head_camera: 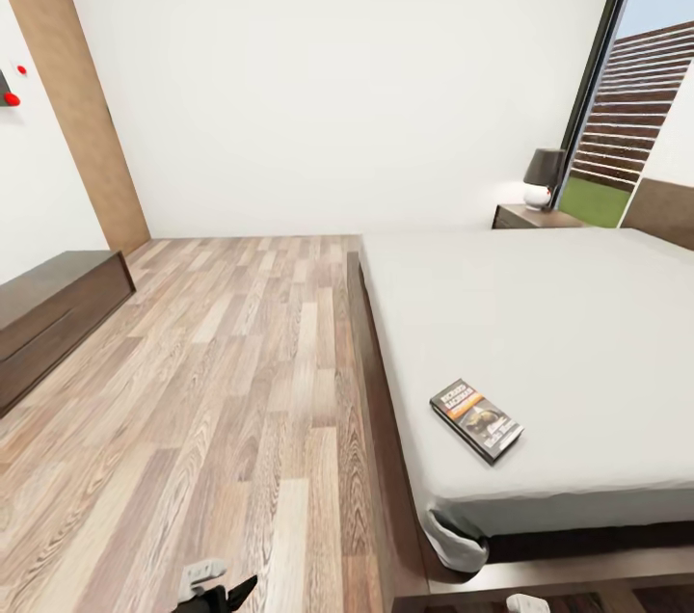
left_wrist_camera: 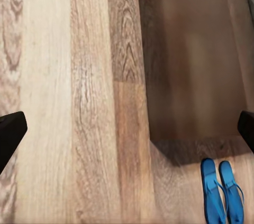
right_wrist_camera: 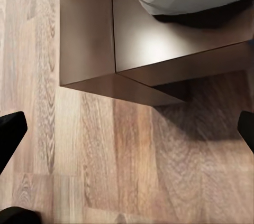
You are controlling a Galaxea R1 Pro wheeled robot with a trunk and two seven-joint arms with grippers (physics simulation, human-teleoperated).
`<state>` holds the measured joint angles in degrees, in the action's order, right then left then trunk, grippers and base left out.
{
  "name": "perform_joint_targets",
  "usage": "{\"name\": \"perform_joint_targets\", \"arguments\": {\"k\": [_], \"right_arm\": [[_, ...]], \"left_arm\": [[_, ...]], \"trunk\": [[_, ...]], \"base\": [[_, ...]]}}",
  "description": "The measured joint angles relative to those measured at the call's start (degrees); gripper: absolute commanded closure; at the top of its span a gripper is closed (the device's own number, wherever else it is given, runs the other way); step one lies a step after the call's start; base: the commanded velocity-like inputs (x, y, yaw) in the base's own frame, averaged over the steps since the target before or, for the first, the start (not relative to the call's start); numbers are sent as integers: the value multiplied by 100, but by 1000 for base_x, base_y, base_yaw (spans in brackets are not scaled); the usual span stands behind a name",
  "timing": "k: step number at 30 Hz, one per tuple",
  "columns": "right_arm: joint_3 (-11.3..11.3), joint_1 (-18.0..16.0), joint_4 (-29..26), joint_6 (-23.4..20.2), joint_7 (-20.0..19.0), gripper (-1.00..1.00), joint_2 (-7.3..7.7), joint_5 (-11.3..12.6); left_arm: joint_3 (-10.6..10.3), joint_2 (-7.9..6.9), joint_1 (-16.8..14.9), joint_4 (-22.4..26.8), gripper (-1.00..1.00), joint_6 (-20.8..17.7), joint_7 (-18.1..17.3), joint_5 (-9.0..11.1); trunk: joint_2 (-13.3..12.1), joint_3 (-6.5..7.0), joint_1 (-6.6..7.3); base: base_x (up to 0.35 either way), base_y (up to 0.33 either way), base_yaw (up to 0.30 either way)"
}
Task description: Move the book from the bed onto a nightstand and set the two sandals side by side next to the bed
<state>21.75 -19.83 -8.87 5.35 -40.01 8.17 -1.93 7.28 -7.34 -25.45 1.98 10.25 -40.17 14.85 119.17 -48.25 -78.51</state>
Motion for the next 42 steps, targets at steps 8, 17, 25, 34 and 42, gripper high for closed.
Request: {"name": "perform_joint_targets", "arguments": {"k": [8,17,25,34,42], "right_arm": [[0,0,1,0,4,-100,0,-7],[-1,0,1,-4,4,-100,0,-13],[-1,-1,1,-4,4,-100,-1,1],[-4,-2,2,-6,3,-100,-1,-7],[-6,-2,3,-7,5,-100,-1,-13]], "left_arm": [[0,263,1,-29,-100,79,560,-267],[2,286,1,-31,-100,85,633,-477],[2,286,1,-31,-100,85,635,-480],[1,286,2,-30,-100,85,634,-480],[1,286,2,-30,-100,85,634,-480]], "trunk": [[-321,144,176],[-523,234,286],[-523,234,286],[-523,234,286],[-523,221,286]], "base": [[0,0,0],[0,0,0],[0,0,0],[0,0,53],[0,0,250]]}}
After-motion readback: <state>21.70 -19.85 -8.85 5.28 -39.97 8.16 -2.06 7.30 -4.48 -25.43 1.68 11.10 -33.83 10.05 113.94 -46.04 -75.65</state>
